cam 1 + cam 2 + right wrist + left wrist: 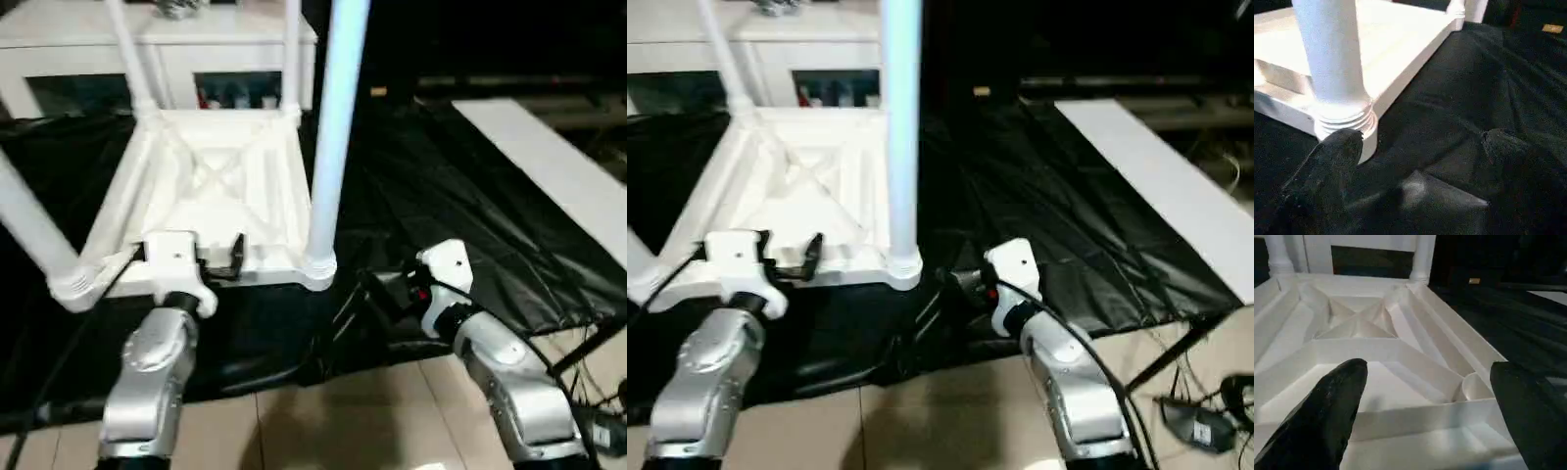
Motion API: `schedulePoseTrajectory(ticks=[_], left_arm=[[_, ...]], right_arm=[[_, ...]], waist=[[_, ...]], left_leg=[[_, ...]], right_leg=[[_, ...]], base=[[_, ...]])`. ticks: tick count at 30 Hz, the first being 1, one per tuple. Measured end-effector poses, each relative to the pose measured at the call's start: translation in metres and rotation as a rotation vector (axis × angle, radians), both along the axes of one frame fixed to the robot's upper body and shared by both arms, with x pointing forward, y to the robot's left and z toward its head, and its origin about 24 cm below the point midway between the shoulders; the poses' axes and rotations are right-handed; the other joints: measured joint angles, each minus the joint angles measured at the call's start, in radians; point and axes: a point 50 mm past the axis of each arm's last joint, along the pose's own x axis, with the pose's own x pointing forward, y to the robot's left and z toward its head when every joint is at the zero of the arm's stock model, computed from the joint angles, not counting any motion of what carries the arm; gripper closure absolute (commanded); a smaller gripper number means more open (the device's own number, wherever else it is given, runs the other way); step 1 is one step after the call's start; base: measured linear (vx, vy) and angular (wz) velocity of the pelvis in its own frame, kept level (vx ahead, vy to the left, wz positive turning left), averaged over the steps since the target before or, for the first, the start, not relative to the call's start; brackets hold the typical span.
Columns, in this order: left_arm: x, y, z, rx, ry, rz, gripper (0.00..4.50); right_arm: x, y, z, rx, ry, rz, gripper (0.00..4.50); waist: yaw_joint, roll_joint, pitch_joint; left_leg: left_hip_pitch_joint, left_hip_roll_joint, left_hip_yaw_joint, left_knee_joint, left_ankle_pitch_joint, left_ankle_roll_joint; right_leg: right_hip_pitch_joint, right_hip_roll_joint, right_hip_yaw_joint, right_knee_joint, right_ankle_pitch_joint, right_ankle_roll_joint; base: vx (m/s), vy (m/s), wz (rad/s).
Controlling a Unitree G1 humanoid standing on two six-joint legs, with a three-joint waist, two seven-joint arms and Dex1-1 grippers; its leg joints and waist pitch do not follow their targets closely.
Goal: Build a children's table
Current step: Rotate table base
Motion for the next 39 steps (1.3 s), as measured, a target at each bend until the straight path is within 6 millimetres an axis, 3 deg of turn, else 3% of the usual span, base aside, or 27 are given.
schedulePoseTrajectory(ticks=[5,6,8,9,10,11,12,13,14,15,16,17,18,19,20,21,22,24,25,26,27,28,29,33,37,39], left_arm=[[-0.002,0.005,0.0,0.008,0.0,0.026,0.0],[-0.002,0.007,0.001,0.012,-0.002,0.037,0.0],[-0.001,0.005,0.004,0.013,-0.016,0.029,0.0],[-0.002,0.002,0.004,0.013,-0.018,0.015,0.0],[-0.002,0.003,0.004,0.015,-0.015,0.011,0.0],[-0.004,0.005,0.002,0.02,-0.009,0.012,0.0],[-0.005,0.013,0.0,0.034,0.003,0.033,0.0],[-0.005,0.015,0.001,0.038,0.0,0.04,0.0],[-0.003,0.014,0.004,0.035,-0.009,0.034,0.0],[-0.001,0.008,0.006,0.023,-0.02,0.014,0.0],[0.0,0.001,0.006,0.012,-0.023,-0.01,0.0],[0.001,-0.01,0.006,0.004,-0.025,-0.05,0.0],[0.001,-0.015,0.006,0.005,-0.023,-0.078,0.0],[0.001,-0.014,0.006,0.009,-0.023,-0.08,0.0],[0.001,-0.013,0.006,0.014,-0.024,-0.078,0.0],[0.0,-0.009,0.005,0.025,-0.018,-0.072,0.0],[0.0,-0.006,0.004,0.03,-0.014,-0.067,0.0],[0.0,0.0,0.005,0.043,-0.013,-0.057,0.0],[0.0,0.001,0.005,0.045,-0.014,-0.057,0.0],[0.0,0.001,0.005,0.047,-0.015,-0.067,0.0],[0.0,-0.003,0.007,0.051,-0.023,-0.113,0.0],[0.001,-0.007,0.009,0.063,-0.028,-0.18,0.0],[0.001,-0.012,0.01,0.068,-0.032,-0.252,0.0],[0.0,-0.004,0.011,0.114,-0.015,-0.509,0.0],[0.002,0.004,0.004,0.173,0.058,-0.651,0.0],[0.007,0.008,0.001,0.178,0.1,-0.698,0.0]], right_arm=[[0.004,0.003,0.004,0.003,-0.013,0.009,0.03],[0.004,0.003,0.003,0.006,-0.01,0.008,0.03],[0.005,-0.001,0.0,0.004,0.005,-0.01,0.03],[0.006,-0.004,-0.001,0.011,0.008,-0.036,0.03],[0.006,-0.004,-0.001,0.027,0.006,-0.053,0.03],[0.008,-0.002,0.0,0.04,0.004,-0.062,0.03],[0.011,0.002,0.004,0.068,-0.007,-0.059,0.03],[0.011,0.002,0.005,0.074,-0.013,-0.062,0.03],[0.011,0.0,0.006,0.073,-0.018,-0.076,0.03],[0.01,-0.007,0.004,0.063,-0.014,-0.109,0.03],[0.008,-0.014,0.001,0.055,-0.002,-0.139,0.03],[0.006,-0.021,-0.003,0.045,0.009,-0.165,0.03],[0.006,-0.026,-0.003,0.037,0.011,-0.183,0.03],[0.007,-0.027,-0.001,0.039,0.001,-0.191,0.03],[0.007,-0.028,0.001,0.043,-0.008,-0.195,0.03],[0.007,-0.027,0.0,0.051,-0.005,-0.197,0.03],[0.006,-0.021,-0.001,0.062,0.0,-0.179,0.03],[0.006,-0.017,-0.001,0.062,0.003,-0.159,0.03],[0.006,-0.017,-0.001,0.059,0.003,-0.159,0.03],[0.006,-0.019,-0.001,0.052,0.002,-0.156,0.03],[0.006,-0.024,0.0,0.028,0.002,-0.142,0.03],[0.005,-0.029,0.0,0.005,0.001,-0.131,0.03],[0.005,-0.035,0.001,-0.009,0.002,-0.127,0.03],[0.012,-0.035,0.007,-0.015,-0.024,-0.05,0.03],[0.015,-0.038,0.007,-0.048,-0.03,0.014,0.03],[0.019,-0.043,0.01,-0.076,-0.037,0.043,0.03]], waist=[[0.007,-0.014,-0.01],[0.011,-0.017,-0.012],[0.014,-0.015,-0.017],[0.015,-0.009,-0.021],[0.014,-0.005,-0.023],[0.012,-0.01,-0.022],[0.004,-0.013,-0.024],[0.001,-0.019,-0.026],[-0.003,-0.03,-0.031],[0.001,-0.03,-0.03],[0.007,-0.03,-0.03],[0.015,-0.025,-0.029],[0.027,-0.017,-0.027],[0.027,0.0,-0.024],[0.027,0.018,-0.022],[0.024,0.033,-0.019],[0.013,0.037,-0.018],[-0.012,0.03,-0.016],[-0.022,0.024,-0.018],[-0.035,0.023,-0.019],[-0.034,0.019,-0.021],[-0.03,0.022,-0.023],[-0.028,0.021,-0.026],[-0.015,0.018,-0.032],[0.019,0.02,-0.03],[0.027,0.026,-0.026]], left_leg=[[0.005,0.0,0.003,-0.001,-0.012,0.008],[0.001,-0.002,0.004,0.0,-0.018,0.014],[-0.038,-0.015,-0.029,0.032,-0.035,0.069],[-0.059,-0.016,-0.05,0.051,-0.047,0.093],[-0.053,-0.014,-0.06,0.054,-0.049,0.095],[-0.038,-0.016,-0.061,0.042,-0.048,0.064],[-0.019,-0.026,-0.062,0.042,-0.054,0.041],[-0.007,-0.038,-0.06,0.042,-0.061,0.036],[0.002,-0.053,-0.053,0.045,-0.068,0.041],[-0.001,-0.059,-0.044,0.061,-0.081,0.08],[-0.008,-0.061,-0.042,0.085,-0.082,0.159],[-0.021,-0.058,-0.042,0.122,-0.074,0.177],[-0.036,-0.057,-0.042,0.143,-0.071,0.171],[-0.047,-0.05,-0.043,0.126,-0.059,0.149],[-0.052,-0.04,-0.042,0.075,-0.039,0.118],[-0.044,-0.024,-0.047,0.074,-0.024,0.037],[-0.039,-0.023,-0.048,0.07,-0.024,0.036],[-0.03,-0.036,-0.045,0.057,-0.025,0.04],[-0.024,-0.044,-0.045,0.055,-0.026,0.044],[-0.022,-0.047,-0.044,0.055,-0.028,0.047],[-0.035,-0.052,-0.04,0.056,-0.029,0.063],[-0.047,-0.051,-0.04,0.062,-0.033,0.086],[-0.059,-0.051,-0.043,0.067,-0.033,0.098],[-0.079,-0.051,-0.054,0.068,-0.012,0.061],[-0.077,-0.049,-0.045,0.05,0.004,0.031],[-0.075,-0.037,-0.025,0.049,0.01,0.028]], right_leg=[[0.0,-0.001,0.003,0.005,-0.015,-0.01],[0.0,-0.002,0.003,0.01,-0.024,-0.014],[0.003,-0.007,-0.018,0.009,-0.036,0.003],[0.006,-0.006,-0.035,0.007,-0.042,0.006],[0.002,-0.005,-0.034,0.009,-0.048,0.011],[-0.014,-0.006,-0.011,0.042,-0.059,-0.002],[-0.038,-0.012,0.026,0.104,-0.071,-0.003],[-0.056,-0.023,0.053,0.128,-0.071,-0.003],[-0.062,-0.038,0.081,0.105,-0.075,0.023],[-0.045,-0.034,0.099,0.108,-0.075,0.041],[-0.031,-0.03,0.112,0.099,-0.078,0.039],[-0.013,-0.022,0.117,0.086,-0.077,0.037],[0.009,-0.013,0.118,0.071,-0.075,0.034],[0.024,-0.001,0.109,0.06,-0.074,0.032],[0.037,0.014,0.097,0.055,-0.075,0.033],[0.05,0.02,0.086,0.052,-0.077,0.034],[0.053,0.018,0.08,0.045,-0.078,0.031],[0.04,0.006,0.081,0.063,-0.096,-0.017],[0.037,-0.002,0.081,0.073,-0.101,-0.025],[0.038,-0.006,0.083,0.076,-0.105,-0.016],[0.044,-0.008,0.09,0.068,-0.103,0.021],[0.042,-0.007,0.093,0.059,-0.095,0.056],[0.035,-0.003,0.094,0.06,-0.091,0.063],[-0.001,0.004,0.112,0.081,-0.092,0.062],[-0.007,-0.002,0.11,0.084,-0.082,0.063],[-0.004,-0.004,0.107,0.083,-0.079,0.051]], base=[[0.131,0.019,0.05],[0.105,0.015,0.04],[0.064,0.026,0.27],[0.073,0.025,0.51],[0.205,-0.05,0.32],[0.205,-0.05,0.32],[0.236,-0.084,0.03],[0.079,-0.037,-0.06],[0.079,-0.037,-0.06],[0.0,0.0,0.0],[0.057,-0.008,0.23],[0.057,-0.008,0.23],[0.057,-0.011,0.11],[0.0,0.0,0.0],[0.0,0.0,0.0],[0.056,0.055,-0.1],[0.103,0.05,-0.03],[0.1,0.041,0.06],[0.072,0.023,0.05],[0.072,0.023,0.05],[0.055,0.013,0.03],[0.05,-0.003,0.0],[0.05,-0.003,0.0],[0.041,-0.015,0.04],[-0.039,0.0,0.03],[-0.106,0.003,0.06]])
